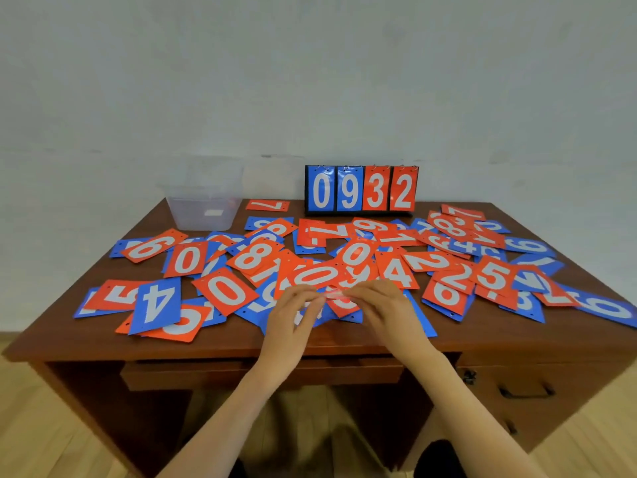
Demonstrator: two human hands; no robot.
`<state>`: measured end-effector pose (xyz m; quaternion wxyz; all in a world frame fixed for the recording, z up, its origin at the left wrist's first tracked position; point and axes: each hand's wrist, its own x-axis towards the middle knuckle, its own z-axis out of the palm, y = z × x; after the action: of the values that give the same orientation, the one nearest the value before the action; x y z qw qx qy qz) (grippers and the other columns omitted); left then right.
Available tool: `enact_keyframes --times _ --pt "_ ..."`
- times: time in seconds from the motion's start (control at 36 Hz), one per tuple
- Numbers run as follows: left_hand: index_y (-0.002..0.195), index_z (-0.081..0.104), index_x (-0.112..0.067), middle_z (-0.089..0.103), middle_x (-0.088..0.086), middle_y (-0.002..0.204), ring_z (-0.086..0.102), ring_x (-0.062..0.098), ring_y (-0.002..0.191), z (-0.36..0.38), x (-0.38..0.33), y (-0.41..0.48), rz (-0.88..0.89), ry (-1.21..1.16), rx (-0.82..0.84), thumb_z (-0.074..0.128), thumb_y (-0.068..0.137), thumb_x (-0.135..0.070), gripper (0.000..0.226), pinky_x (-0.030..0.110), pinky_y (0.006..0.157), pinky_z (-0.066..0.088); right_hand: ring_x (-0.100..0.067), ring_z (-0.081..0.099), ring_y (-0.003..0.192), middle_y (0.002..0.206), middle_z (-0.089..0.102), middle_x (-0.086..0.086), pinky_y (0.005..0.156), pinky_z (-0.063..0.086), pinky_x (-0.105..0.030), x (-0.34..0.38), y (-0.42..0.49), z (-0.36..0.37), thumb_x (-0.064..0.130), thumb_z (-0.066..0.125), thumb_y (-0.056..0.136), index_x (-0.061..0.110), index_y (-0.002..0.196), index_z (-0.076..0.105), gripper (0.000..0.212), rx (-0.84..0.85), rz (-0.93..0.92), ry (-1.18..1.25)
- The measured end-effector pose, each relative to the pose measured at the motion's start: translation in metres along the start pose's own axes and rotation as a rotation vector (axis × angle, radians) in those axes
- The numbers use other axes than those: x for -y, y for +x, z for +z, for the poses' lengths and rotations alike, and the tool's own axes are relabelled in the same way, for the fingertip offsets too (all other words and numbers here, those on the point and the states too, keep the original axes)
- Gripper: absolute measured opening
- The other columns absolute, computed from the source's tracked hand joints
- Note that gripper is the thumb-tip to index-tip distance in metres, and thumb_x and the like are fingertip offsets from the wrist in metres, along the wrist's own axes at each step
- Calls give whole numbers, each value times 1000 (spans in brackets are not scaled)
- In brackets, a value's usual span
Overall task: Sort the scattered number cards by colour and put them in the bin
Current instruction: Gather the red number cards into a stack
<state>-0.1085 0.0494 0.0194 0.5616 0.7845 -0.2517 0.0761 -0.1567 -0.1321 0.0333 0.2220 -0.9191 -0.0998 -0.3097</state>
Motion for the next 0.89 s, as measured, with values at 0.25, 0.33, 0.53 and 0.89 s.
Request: enact_keyframes --times 0.25,0.33,0.53,0.89 --pt "114 60 -10 63 4 107 63 13 88 52 -53 53 -632 -785 140 56 94 -31 30 23 66 55 -16 50 101 106 66 -8 89 39 -22 -40 1 -47 15 50 90 8 106 71 27 -142 -96 -216" --pt "112 58 -8 60 16 121 64 20 93 74 -56 71 -649 -804 138 63 86 -2 28 23 62 53 -16 50 104 109 66 -8 88 46 -25 -62 -4 -49 11 58 85 9 109 70 26 -59 -84 -282" --pt "120 59 -19 54 2 130 52 18 116 99 -38 102 -338 -253 72 61 85 2 40 27 84 48 -18 57 108 113 65 -3 90 49 -29 -104 -9 -57 2 73 78 12 109 69 34 142 96 -349" --pt "131 51 -16 46 5 136 47 23 122 96 4 109 -265 111 55 56 90 -2 43 34 98 46 -31 36 131 142 40 -16 105 35 -39 -146 71 0 53 45 93 4 136 42 66 568 764 -312"
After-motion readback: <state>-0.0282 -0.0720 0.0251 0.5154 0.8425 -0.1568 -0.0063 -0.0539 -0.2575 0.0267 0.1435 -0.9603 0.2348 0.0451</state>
